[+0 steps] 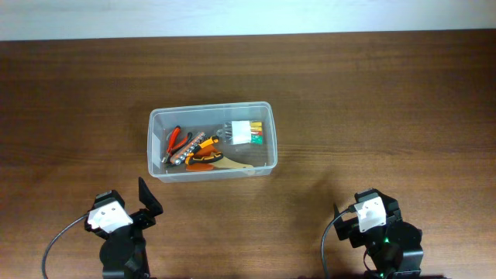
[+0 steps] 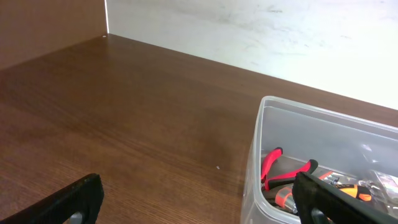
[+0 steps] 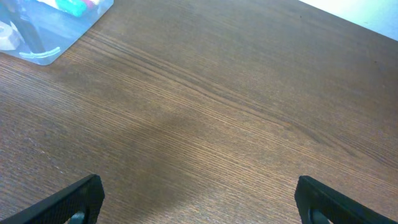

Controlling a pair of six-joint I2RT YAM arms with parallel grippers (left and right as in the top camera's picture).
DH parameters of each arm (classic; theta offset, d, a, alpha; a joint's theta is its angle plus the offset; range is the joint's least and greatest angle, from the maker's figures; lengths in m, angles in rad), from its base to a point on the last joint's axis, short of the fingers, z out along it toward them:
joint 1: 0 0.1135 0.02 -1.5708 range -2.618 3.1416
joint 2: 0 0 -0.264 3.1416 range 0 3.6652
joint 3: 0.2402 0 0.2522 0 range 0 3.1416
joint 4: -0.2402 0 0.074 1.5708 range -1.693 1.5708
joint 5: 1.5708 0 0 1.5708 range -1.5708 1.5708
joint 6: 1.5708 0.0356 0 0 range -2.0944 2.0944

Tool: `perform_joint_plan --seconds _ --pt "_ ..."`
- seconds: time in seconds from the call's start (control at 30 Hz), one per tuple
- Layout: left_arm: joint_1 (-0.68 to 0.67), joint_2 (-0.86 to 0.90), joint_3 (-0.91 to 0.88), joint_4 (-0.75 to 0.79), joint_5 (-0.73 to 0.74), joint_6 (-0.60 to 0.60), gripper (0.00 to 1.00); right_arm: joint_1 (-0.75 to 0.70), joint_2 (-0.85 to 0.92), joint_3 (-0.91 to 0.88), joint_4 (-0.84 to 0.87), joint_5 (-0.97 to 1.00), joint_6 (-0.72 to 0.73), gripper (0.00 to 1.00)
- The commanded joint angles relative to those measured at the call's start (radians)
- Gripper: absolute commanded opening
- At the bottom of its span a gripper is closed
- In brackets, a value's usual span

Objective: Pack container

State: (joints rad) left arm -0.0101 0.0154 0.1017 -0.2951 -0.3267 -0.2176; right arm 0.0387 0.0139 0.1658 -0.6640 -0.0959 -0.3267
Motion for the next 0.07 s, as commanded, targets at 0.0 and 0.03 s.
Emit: perform_joint_plan --seconds 0.0,0.03 --pt "-0.004 -0.01 -0.009 0.003 -0.013 0.009 0.99 -0.007 -0.011 -0.006 0.003 -0.005 -0.006 0.99" --pt "-0.004 -0.01 -0.009 0.003 -0.014 0.009 0.99 -0.007 -0.011 -0.006 0.003 -0.005 -0.006 0.99"
